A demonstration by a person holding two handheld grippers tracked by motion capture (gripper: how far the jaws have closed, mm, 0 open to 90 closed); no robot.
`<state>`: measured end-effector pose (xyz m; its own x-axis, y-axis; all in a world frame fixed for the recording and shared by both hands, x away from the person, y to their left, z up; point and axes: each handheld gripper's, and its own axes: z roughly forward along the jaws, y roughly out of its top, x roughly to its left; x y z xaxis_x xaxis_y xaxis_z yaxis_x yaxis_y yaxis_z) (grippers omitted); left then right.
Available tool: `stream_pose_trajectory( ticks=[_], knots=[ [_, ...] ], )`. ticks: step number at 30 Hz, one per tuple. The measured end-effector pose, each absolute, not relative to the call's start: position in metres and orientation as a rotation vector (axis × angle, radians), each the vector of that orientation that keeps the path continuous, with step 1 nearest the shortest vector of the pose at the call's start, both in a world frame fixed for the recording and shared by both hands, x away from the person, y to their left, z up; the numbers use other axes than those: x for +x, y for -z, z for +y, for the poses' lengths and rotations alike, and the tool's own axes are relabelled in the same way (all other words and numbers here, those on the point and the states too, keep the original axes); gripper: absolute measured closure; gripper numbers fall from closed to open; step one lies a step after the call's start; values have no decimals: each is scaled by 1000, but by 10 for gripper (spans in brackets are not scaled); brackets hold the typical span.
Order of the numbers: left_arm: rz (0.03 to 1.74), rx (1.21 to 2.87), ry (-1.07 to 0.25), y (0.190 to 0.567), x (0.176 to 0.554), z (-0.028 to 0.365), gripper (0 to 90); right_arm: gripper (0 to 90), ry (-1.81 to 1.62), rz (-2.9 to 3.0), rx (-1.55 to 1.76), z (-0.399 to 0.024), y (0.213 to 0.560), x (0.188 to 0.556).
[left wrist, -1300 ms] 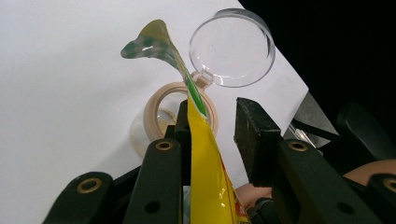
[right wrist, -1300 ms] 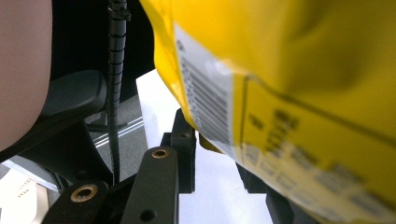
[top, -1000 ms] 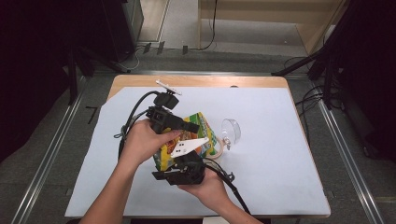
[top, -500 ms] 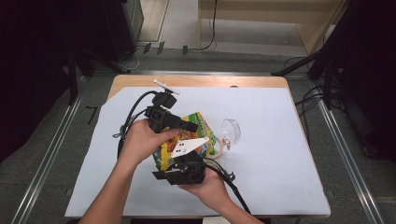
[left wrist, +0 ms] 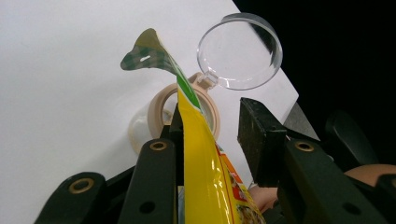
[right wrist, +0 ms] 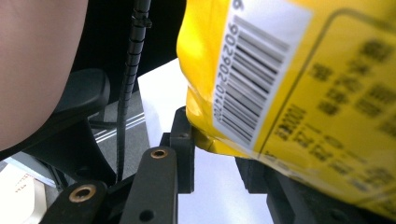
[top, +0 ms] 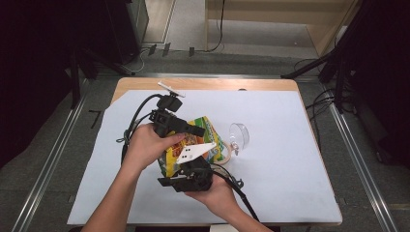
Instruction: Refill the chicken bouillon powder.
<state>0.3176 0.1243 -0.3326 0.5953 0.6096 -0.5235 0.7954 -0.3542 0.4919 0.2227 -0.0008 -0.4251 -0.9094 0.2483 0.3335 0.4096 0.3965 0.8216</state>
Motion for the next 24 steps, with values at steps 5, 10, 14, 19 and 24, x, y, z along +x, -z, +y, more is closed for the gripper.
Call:
stream_pose_trajectory(
  ticks=[5,10,14,19,24],
  knots=[
    [1105,2098,319,333,318,124,677,717,1533,-2494,-591,0,425,223],
    [1103,2098,317,334,317,123,675,718,1527,-2498,-594,-1,427,224],
    [1106,2099,309,333,317,122,675,718,1529,-2496,-595,-1,427,223],
    [1099,2105,302,332,316,122,675,719,1532,-2497,-599,-1,427,223],
    [1106,2097,312,334,317,123,673,718,1532,-2497,-598,-1,426,223]
  ],
)
